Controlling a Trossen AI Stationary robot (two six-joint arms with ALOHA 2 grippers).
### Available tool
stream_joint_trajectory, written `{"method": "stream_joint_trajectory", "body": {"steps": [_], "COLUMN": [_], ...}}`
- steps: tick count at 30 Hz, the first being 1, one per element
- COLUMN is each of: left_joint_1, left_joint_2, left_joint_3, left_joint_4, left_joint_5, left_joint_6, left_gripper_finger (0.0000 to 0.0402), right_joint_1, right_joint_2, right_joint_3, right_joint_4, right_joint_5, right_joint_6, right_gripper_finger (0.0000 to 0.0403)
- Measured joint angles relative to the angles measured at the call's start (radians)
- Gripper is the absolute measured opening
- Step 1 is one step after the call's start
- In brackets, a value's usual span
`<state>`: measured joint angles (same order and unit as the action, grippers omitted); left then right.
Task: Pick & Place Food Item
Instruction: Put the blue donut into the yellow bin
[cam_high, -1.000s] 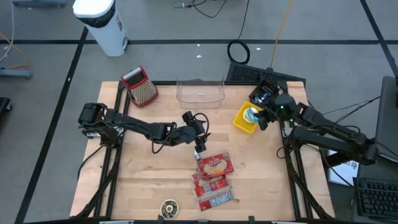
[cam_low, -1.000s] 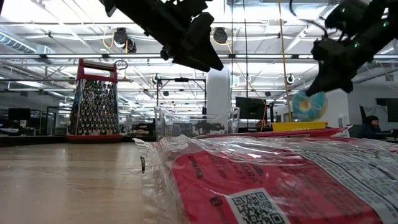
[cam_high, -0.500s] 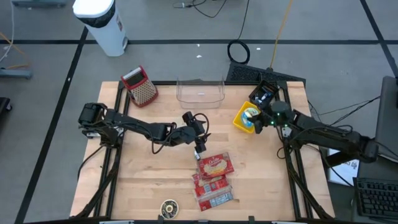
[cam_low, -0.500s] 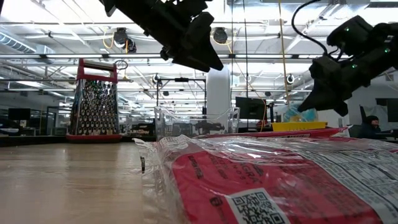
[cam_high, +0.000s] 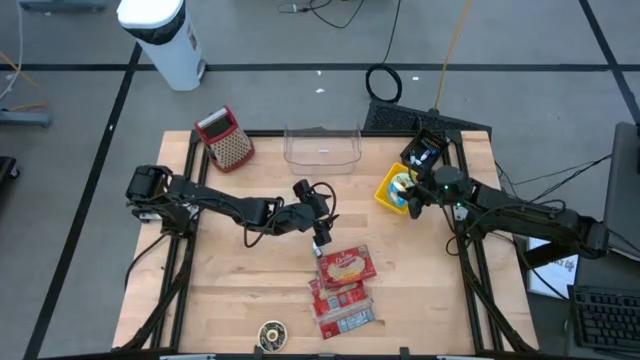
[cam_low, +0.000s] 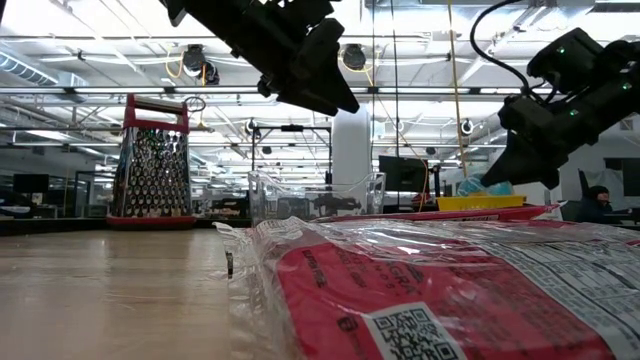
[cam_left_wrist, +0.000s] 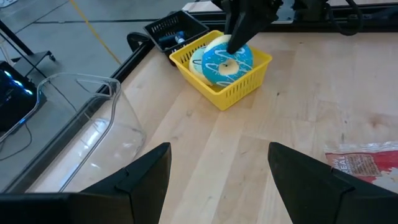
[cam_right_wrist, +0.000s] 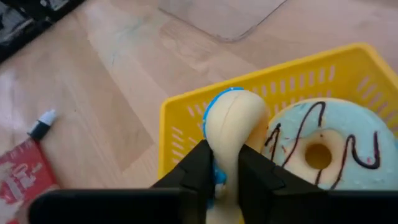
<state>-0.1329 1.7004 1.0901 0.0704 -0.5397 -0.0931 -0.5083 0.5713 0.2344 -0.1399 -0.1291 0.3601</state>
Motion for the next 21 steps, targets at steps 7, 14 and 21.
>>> {"method": "stream_joint_trajectory", "body": {"steps": [7, 14, 21], "left_joint_1": [0.0, 0.0, 0.0], "left_joint_2": [0.0, 0.0, 0.0], "left_joint_3": [0.0, 0.0, 0.0], "left_joint_4": [0.0, 0.0, 0.001], "left_joint_5": [0.0, 0.0, 0.0], "left_joint_6": [-0.007, -0.008, -0.009], "left_gripper_finger": [0.0271, 0.0271, 0.0271], "right_joint_1": [0.0, 0.0, 0.0], "right_joint_2": [-0.001, -0.001, -0.001], "right_joint_3": [0.0, 0.0, 0.0], "right_joint_4": [0.001, 0.002, 0.031], "right_joint_5": [0.076, 0.184, 0.236], "right_joint_6": [-0.102, -0.204, -0.268], "right_gripper_finger": [0.0143, 0.0172, 0.0169]}}
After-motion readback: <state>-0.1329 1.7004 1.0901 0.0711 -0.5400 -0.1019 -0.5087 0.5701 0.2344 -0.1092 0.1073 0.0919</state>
